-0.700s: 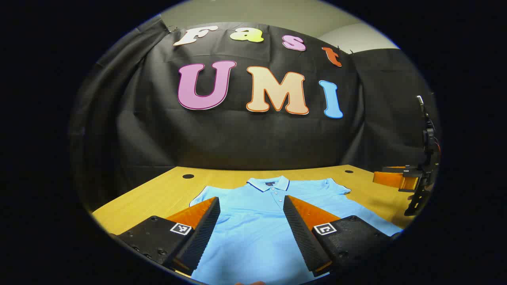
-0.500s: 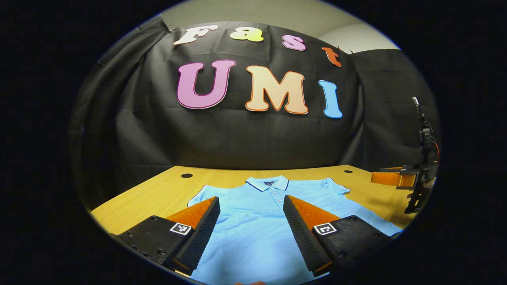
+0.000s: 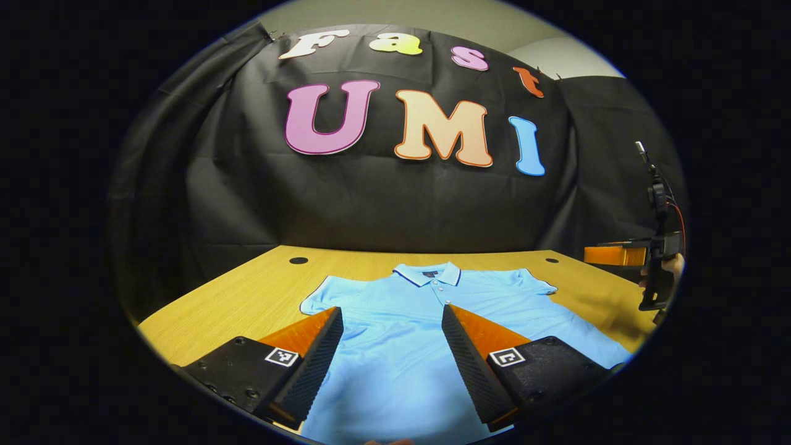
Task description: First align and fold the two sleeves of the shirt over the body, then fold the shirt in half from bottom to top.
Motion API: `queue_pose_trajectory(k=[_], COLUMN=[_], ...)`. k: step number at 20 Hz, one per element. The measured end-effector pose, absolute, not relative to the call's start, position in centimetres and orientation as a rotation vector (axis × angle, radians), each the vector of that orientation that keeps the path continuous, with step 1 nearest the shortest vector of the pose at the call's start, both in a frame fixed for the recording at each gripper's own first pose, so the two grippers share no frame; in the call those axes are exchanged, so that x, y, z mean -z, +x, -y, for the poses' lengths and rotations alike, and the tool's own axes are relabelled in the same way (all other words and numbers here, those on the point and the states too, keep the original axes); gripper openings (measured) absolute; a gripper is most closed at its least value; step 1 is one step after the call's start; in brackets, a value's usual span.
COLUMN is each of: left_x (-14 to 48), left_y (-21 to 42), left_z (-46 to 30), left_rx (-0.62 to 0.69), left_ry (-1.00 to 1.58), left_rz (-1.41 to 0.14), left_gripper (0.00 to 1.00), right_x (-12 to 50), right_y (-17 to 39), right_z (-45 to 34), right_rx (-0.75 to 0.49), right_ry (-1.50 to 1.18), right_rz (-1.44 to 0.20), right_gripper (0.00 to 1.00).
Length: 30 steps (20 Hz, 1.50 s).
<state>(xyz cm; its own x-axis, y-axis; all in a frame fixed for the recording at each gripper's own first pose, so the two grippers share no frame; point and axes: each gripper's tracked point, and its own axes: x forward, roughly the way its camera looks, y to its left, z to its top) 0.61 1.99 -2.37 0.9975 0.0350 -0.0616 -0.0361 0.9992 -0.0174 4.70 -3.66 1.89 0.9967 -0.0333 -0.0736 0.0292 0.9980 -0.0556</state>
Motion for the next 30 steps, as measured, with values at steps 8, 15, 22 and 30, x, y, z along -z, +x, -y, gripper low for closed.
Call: queue_pose_trajectory(k=[8,15,22,30], left_x=[2.5,2.7,2.6,3.3], left_y=[0.1,-0.2,0.0,0.5], left_z=[-3.0,-4.1,-4.5,-3.7], left_rx=[-0.057,-0.077,-0.08,-0.059], left_ry=[-0.02,-0.028,-0.017,-0.031], left_rz=[-0.067,-0.068,-0.07,-0.093], left_gripper=[0.95,0.95,0.95,0.95], right_x=[-0.4,0.4,5.1,8.6], right_y=[10.6,15.2,18.1,18.4], right_z=[7.1,8.2,9.5,10.1], right_rx=[0.05,0.063,0.085,0.093], right_ry=[-0.12,-0.058,0.007,0.039], right_rz=[-0.205,-0.279,-0.371,-0.465], right_gripper=[0.97,0.97,0.97,0.97])
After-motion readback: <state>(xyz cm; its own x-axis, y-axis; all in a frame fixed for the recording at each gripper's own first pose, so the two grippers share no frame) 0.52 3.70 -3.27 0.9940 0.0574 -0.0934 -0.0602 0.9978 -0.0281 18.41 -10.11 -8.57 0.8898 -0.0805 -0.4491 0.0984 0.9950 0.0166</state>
